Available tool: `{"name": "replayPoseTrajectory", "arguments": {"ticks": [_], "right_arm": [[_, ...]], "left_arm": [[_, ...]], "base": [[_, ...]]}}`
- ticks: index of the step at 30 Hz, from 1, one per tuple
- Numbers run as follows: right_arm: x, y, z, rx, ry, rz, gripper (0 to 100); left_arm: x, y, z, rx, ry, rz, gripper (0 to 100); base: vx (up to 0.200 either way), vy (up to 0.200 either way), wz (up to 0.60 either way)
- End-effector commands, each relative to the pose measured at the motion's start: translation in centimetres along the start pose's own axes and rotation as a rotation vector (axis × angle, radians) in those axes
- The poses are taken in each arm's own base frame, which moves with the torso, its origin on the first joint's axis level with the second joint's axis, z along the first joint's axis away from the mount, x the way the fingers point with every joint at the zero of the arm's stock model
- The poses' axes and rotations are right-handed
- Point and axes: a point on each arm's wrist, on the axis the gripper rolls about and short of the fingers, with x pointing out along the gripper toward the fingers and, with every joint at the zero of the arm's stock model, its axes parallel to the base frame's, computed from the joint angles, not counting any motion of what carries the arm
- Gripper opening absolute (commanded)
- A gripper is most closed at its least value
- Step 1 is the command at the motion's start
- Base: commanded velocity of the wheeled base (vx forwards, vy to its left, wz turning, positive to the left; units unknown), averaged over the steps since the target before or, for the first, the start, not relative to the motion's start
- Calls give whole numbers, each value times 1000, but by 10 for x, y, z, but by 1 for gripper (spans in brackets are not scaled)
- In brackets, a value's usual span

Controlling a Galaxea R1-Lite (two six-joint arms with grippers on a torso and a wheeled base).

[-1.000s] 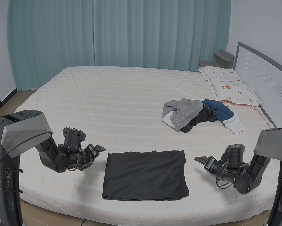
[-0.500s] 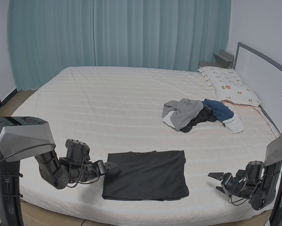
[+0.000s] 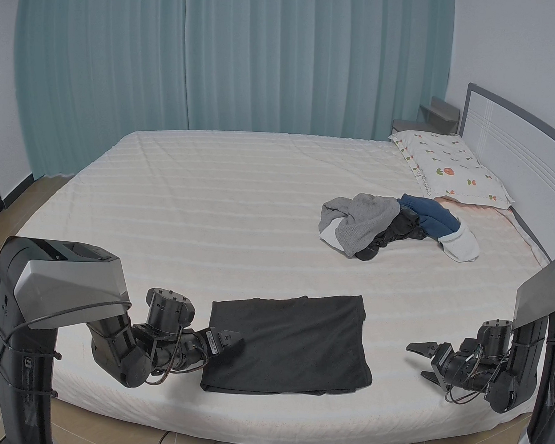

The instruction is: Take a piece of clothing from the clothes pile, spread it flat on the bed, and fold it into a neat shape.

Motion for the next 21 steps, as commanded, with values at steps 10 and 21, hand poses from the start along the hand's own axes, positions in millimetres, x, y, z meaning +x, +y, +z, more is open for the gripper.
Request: {"name": "replayPoseTrajectory", "arguments": {"ticks": [10,21], "right_arm": [[2,-1,-1,-4,1,0,100],[2,-1,-1,-4,1,0,100]], "left_arm": [[4,0,-1,-9,-2,-5,100],[6,-1,0,-20,-8,-10,0]], "base": [[0,0,0],[0,0,0]]}}
